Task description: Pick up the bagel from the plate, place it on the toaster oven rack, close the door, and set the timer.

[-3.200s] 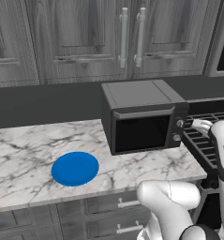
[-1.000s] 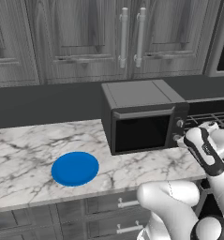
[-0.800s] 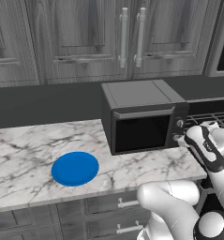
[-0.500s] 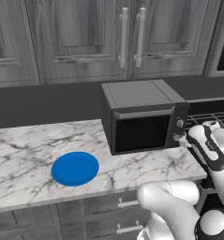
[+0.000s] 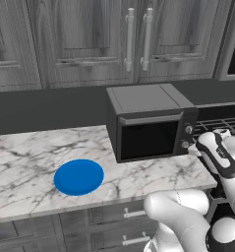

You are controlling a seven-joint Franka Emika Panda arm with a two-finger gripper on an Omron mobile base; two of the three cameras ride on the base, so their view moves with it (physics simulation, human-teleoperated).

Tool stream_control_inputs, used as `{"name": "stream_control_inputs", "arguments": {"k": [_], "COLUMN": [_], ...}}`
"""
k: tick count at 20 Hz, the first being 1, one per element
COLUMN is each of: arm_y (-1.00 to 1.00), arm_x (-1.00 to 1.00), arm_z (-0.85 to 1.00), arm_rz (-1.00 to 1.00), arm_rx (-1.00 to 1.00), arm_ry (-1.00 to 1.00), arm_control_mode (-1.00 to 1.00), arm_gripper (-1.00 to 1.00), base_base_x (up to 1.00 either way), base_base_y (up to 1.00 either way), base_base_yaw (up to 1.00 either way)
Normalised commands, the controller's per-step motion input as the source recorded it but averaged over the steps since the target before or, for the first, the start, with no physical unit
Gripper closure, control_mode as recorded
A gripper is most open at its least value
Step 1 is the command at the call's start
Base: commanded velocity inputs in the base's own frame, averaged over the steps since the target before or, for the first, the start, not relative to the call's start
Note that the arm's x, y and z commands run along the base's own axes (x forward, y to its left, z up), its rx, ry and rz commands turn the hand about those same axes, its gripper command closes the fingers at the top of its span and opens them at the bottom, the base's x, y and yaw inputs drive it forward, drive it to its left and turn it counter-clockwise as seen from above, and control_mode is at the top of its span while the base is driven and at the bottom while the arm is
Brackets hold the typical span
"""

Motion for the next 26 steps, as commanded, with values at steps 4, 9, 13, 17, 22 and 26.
{"name": "stream_control_inputs", "arguments": {"k": [4,9,13,17,22,26], "arm_y": [-0.01,-0.04,-0.04,-0.13,-0.01,0.0], "arm_x": [0.09,0.1,0.09,0.01,0.0,0.0], "arm_z": [-0.11,-0.09,-0.01,0.0,0.0,0.0], "arm_rz": [0.0,0.0,0.0,0.0,0.0,0.0], "arm_rx": [0.0,0.0,0.0,0.0,0.0,0.0], "arm_ry": [0.0,0.0,0.0,0.0,0.0,0.0], "arm_control_mode": [-1.0,-1.0,-1.0,-1.0,-1.0,-1.0], "arm_gripper": [-1.0,-1.0,-1.0,-1.0,-1.0,-1.0], "base_base_x": [0.0,0.0,0.0,0.0,0.0,0.0], "base_base_y": [0.0,0.0,0.0,0.0,0.0,0.0], "base_base_yaw": [0.0,0.0,0.0,0.0,0.0,0.0]}}
